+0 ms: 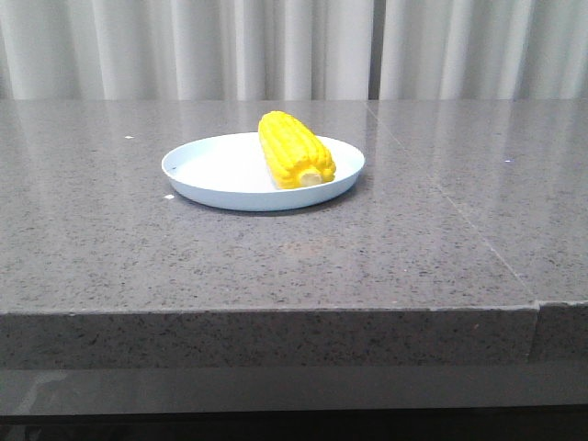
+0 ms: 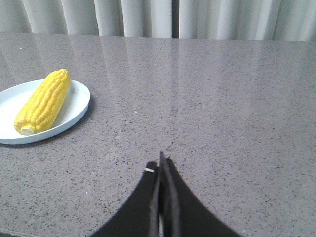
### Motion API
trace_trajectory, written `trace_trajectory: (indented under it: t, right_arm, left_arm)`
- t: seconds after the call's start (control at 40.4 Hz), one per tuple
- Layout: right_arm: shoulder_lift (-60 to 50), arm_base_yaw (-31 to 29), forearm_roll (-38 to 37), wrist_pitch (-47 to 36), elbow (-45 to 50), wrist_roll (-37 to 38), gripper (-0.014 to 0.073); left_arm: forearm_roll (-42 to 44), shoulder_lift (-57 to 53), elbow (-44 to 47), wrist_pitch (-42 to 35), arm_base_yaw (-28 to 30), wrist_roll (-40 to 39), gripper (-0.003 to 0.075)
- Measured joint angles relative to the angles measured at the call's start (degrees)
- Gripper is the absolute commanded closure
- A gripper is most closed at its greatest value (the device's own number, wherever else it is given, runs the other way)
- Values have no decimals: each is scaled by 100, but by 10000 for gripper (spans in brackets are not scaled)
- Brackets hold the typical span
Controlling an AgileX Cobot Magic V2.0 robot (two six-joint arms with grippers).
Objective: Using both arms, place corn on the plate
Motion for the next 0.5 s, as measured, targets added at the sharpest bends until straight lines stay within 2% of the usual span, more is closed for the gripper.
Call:
trace_trajectory:
  t: [0.248, 0.496]
  right_arm:
    - [0, 0, 0, 0, 0, 0, 685]
    - [0, 0, 0, 10, 0, 0, 685]
  left_arm:
    - [-34, 0, 714, -266, 0, 59, 741]
    - [-45, 0, 742, -437, 0, 59, 741]
